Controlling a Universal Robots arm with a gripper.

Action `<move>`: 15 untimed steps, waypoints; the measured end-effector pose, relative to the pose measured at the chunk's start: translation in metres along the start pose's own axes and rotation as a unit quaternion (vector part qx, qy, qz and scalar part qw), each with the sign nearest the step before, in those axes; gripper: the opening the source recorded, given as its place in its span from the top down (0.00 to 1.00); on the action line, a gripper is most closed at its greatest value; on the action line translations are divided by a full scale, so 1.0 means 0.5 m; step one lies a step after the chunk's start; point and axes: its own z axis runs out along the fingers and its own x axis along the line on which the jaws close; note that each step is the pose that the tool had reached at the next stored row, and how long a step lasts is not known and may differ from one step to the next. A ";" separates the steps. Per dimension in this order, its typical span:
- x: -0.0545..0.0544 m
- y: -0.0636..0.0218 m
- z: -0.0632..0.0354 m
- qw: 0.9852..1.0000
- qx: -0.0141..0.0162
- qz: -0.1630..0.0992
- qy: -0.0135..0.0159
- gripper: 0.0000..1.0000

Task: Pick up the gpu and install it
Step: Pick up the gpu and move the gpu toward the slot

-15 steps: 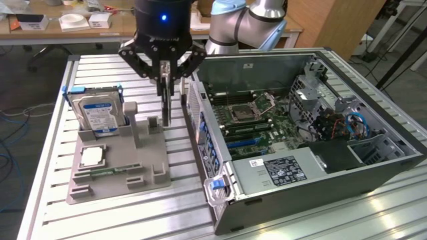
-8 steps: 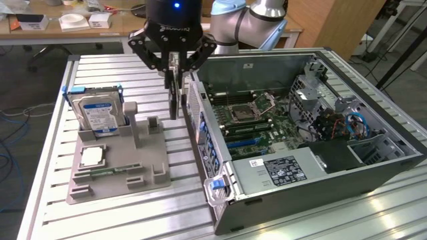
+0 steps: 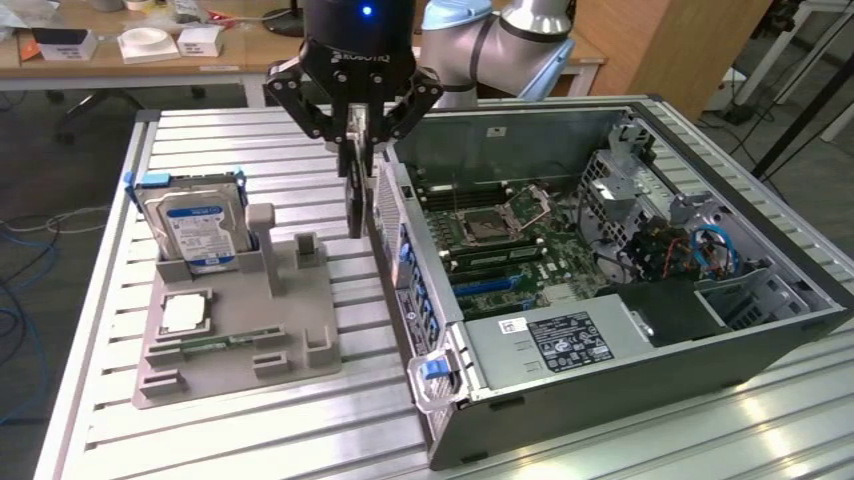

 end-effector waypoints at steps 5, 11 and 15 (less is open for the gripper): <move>-0.016 0.002 0.000 1.000 0.000 -0.004 0.000 0.74; -0.027 0.003 -0.001 1.000 0.000 -0.008 0.000 0.74; -0.032 0.003 -0.001 1.000 0.000 -0.010 0.000 0.74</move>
